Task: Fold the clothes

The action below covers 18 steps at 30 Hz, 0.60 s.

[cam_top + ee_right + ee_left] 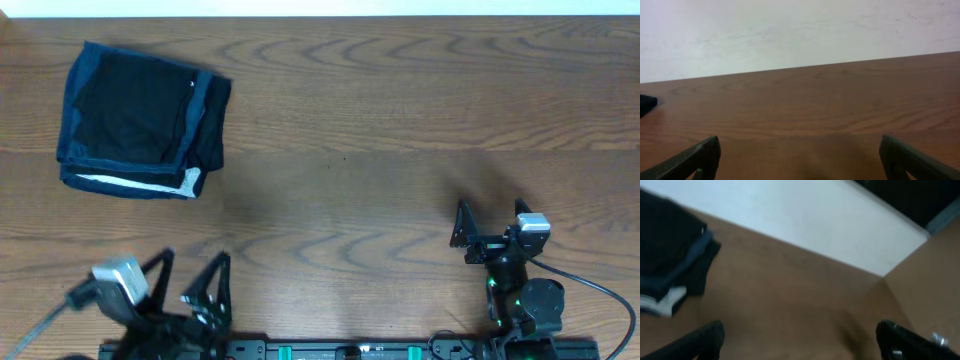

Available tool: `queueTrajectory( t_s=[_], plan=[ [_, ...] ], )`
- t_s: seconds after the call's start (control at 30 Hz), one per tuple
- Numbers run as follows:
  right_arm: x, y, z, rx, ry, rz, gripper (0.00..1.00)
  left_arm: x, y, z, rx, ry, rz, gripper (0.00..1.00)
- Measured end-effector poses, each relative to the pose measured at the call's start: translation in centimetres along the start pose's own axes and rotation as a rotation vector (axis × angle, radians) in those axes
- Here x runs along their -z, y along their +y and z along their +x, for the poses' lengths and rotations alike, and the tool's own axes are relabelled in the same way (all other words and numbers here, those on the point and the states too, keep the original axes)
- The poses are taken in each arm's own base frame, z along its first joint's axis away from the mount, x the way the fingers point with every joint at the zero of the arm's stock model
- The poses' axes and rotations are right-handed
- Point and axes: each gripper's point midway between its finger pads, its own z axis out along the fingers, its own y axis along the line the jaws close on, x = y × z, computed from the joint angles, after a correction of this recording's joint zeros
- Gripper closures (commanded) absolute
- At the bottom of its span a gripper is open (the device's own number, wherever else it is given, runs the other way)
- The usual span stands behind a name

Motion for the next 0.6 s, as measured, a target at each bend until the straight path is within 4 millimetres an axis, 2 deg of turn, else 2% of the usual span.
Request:
queueTrajectory(
  t_s=[0.13, 0.37, 0.47, 0.6],
  plan=[
    [0.0, 0.0, 0.0, 0.002, -0.001, 0.000, 0.01, 0.0, 1.2, 2.5, 0.002, 0.005, -0.002, 0.02],
    [0.0, 0.0, 0.0, 0.002, 0.000, 0.000, 0.01, -2.3, 4.7, 7.3, 0.029, 0.063, -0.039, 0.02],
    [0.0, 0.0, 0.0, 0.002, 0.000, 0.000, 0.01, -3.7, 6.0, 8.4, 0.037, 0.080, -0.056, 0.02],
    [0.0, 0.0, 0.0, 0.002, 0.000, 0.000, 0.01, -6.0, 7.1, 8.3, 0.025, 0.049, -0.048, 0.02]
  ],
)
